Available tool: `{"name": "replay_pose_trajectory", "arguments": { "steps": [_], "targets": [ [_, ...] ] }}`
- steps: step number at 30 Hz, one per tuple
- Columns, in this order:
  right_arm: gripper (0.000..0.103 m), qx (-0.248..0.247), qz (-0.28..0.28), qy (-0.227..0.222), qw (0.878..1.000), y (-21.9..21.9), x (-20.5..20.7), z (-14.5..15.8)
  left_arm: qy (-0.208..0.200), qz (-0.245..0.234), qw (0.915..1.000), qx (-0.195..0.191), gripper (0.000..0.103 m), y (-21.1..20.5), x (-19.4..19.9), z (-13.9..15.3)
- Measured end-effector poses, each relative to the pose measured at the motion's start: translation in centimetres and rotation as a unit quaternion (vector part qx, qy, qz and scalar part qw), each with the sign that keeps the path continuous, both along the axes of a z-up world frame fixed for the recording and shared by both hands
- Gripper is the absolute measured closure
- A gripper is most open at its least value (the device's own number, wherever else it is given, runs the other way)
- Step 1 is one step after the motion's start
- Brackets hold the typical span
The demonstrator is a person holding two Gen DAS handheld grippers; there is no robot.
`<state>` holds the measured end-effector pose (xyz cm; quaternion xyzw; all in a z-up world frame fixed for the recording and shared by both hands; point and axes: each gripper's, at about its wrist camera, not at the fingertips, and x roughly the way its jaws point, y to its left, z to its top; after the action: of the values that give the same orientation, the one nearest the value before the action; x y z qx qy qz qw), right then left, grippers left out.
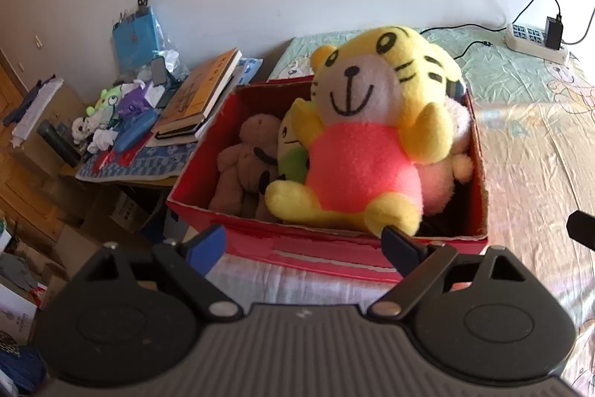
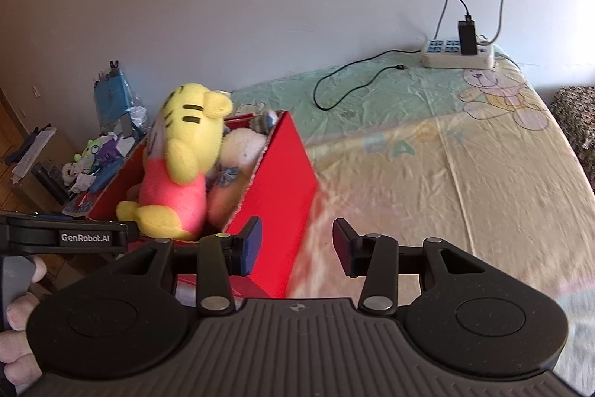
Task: Organize objects
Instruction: 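Open the right tool and pull it back from the tiger plush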
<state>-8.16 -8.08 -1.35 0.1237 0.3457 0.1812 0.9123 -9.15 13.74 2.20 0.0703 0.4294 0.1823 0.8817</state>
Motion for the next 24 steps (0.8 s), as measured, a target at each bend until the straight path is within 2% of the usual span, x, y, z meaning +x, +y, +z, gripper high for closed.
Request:
{"name": "replay_pose_trajectory", "arguments": {
  "steps": [3,8,13,17,24],
  "targets": [
    [0.057,-0.003,-0.008,0.002,1.0,-0.6,-0.2,-0.1,0.003,-0.012,0.9999,0.003,0.011,-1.0,-0.2,0.0],
    [0.047,-0.008,-0.023,0.003,1.0,-1.6,-0.7,-0.2,0.013,-0.05,0.9986,-0.008,0.011,-3.3,-0.4,0.2],
    [0.047,-0.021,-0.056,0.012,0.998,-2.8,-0.9,-0.6,0.021,-0.102,0.9945,-0.015,0.011,-6.6,-0.8,-0.4],
    [0.046,-0.043,-0.106,0.036,0.993,-4.2,-0.8,-1.2,0.036,-0.125,0.9913,-0.016,0.011,-8.7,-0.6,-1.1],
    [0.036,-0.072,-0.177,0.069,0.979,-6.8,-1.0,-2.3,0.042,-0.171,0.9843,-0.009,0.011,-12.5,-0.1,-2.1]
  ]
}}
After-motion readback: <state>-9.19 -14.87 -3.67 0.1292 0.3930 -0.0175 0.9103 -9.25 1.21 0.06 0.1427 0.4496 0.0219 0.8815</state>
